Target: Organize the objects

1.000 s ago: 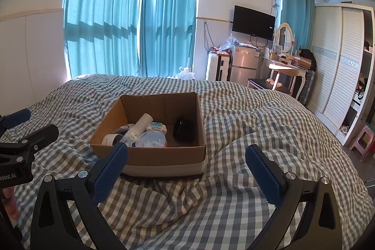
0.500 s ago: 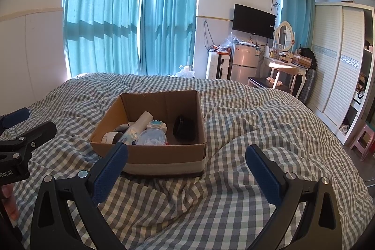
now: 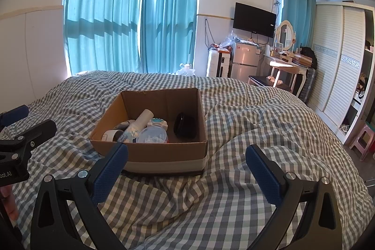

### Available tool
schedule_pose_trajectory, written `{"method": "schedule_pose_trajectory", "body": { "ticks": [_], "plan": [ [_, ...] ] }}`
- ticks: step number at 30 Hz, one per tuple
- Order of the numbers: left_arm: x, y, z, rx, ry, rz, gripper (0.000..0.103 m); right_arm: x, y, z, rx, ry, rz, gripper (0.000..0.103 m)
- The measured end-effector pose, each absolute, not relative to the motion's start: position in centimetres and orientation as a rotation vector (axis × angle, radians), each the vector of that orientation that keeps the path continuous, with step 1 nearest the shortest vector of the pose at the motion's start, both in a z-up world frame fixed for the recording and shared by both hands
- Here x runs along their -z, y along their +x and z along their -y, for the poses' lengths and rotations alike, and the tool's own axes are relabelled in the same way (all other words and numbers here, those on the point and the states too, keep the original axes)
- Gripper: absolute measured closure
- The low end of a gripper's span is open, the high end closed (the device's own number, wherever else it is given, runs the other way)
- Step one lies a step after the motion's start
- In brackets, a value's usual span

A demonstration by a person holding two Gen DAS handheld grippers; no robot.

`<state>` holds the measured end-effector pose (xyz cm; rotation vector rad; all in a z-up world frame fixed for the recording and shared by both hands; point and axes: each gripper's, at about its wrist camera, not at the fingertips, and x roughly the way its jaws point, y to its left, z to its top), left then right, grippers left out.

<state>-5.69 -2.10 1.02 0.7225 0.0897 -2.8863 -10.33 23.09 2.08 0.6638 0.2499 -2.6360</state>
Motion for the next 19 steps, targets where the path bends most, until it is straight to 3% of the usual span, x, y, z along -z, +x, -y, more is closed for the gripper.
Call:
{"method": "schedule_pose_trajectory", "body": {
  "ticks": [19],
  "plan": [
    [-0.66,-5.84,2.00,2.876,0.733,-0.057,0.000,-1.85,-10.25,-22.49,2.619,0.677,-0.270,0.002]
  ]
}}
